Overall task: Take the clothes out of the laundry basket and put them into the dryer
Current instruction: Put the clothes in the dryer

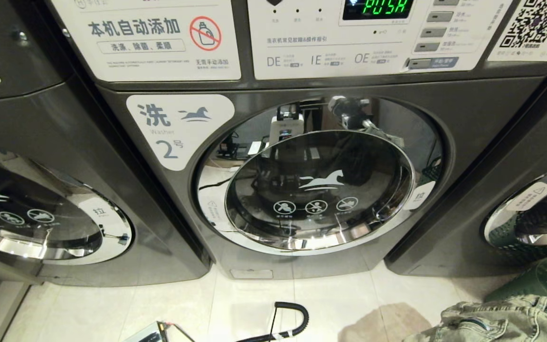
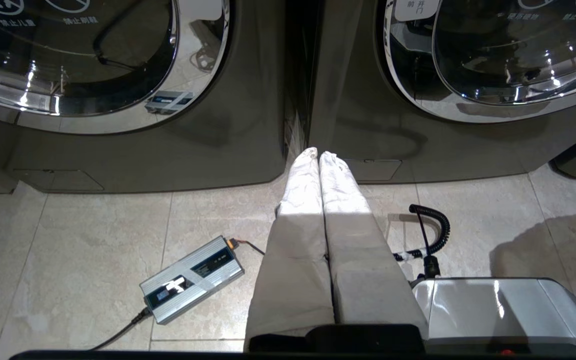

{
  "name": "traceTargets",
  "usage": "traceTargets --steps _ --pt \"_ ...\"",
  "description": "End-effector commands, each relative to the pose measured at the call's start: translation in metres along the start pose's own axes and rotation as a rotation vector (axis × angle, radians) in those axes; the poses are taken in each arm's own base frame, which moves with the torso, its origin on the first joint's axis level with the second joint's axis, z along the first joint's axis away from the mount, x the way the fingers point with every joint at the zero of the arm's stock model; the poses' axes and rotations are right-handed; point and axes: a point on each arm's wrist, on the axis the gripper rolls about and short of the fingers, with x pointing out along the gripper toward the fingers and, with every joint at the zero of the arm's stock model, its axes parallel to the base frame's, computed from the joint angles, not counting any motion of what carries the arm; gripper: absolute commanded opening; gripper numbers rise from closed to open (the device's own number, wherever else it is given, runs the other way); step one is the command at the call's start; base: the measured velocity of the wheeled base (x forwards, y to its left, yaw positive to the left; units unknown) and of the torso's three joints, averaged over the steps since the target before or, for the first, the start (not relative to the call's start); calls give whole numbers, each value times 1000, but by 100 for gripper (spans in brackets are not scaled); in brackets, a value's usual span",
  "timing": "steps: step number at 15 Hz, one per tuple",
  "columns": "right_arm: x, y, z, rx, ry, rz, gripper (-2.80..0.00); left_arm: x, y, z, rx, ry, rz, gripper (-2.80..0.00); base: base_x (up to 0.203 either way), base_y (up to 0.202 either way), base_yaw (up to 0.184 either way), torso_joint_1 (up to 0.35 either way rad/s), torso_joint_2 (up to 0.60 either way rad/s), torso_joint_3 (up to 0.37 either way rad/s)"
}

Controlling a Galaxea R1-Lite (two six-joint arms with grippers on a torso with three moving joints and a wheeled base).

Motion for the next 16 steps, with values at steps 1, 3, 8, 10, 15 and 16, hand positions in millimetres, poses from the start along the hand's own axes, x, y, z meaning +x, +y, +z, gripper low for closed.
traceTargets --steps 1,3,8,10,15,16 --pt "0 0 0 2 -1 0 -280 0 0 0 0 0 1 -280 0 0 0 -2 5 197" --pt "0 0 0 3 -1 -1 -280 0 0 0 0 0 1 -280 0 0 0 0 2 193" --pt "0 0 0 3 -1 -1 -280 0 0 0 0 -1 1 -280 0 0 0 2 2 203" --pt "0 0 0 3 -1 -1 -280 0 0 0 0 0 1 -280 0 0 0 2 -2 201" --pt "0 0 0 6 -1 -1 -280 0 0 0 0 0 1 -280 0 0 0 2 0 206" --pt "0 0 0 6 -1 -1 -280 0 0 0 0 0 1 -280 0 0 0 2 12 134"
